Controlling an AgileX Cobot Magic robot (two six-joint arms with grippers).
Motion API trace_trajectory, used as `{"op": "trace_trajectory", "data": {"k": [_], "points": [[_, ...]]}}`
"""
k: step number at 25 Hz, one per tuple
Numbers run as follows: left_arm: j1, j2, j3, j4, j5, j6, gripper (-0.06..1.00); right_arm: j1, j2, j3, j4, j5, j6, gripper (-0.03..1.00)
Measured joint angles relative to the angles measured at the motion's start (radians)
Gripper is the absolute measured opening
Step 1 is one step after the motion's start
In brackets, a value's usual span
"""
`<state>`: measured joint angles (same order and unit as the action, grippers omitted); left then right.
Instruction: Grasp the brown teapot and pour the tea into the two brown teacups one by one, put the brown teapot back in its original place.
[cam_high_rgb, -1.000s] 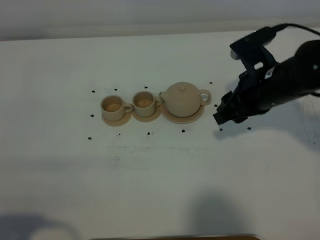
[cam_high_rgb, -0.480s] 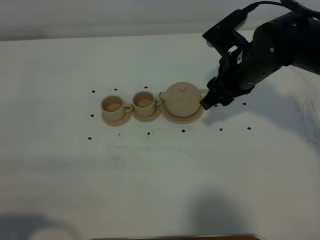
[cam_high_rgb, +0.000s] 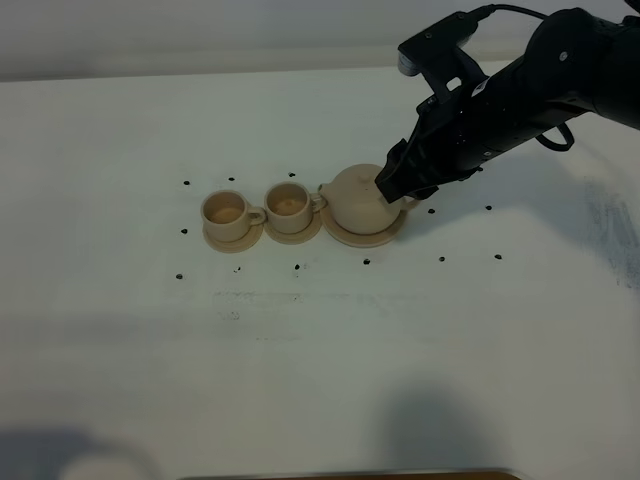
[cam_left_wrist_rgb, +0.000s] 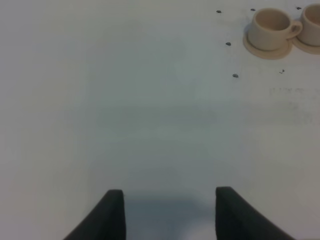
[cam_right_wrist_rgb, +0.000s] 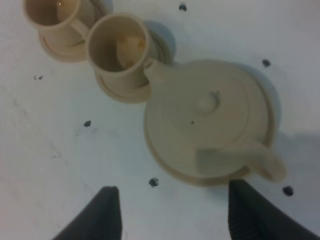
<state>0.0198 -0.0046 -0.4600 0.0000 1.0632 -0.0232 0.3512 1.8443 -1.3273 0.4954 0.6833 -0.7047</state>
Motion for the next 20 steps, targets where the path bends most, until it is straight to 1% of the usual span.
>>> {"op": "trace_trajectory", "data": {"k": [3,7,10,17,19,20], "points": [[0.000,0.000,0.000,0.000,0.000,0.000,0.48,-0.004,0.000,0.000,0.036,0.001,-0.093,0.46],[0.000,0.000,0.000,0.000,0.000,0.000,0.48,-0.004,0.000,0.000,0.113,0.007,-0.236,0.46],[0.000,0.000,0.001,0.000,-0.001,0.000,0.48,-0.011,0.000,0.000,0.167,0.007,-0.319,0.46],[0.000,0.000,0.004,0.000,-0.001,0.000,0.48,-0.034,0.000,0.000,0.181,0.007,-0.394,0.46],[0.000,0.000,0.004,0.000,-0.001,0.000,0.48,-0.034,0.000,0.000,0.172,0.004,-0.370,0.46],[0.000,0.000,0.004,0.000,-0.001,0.000,0.48,-0.034,0.000,-0.001,0.153,0.000,-0.334,0.46]]}}
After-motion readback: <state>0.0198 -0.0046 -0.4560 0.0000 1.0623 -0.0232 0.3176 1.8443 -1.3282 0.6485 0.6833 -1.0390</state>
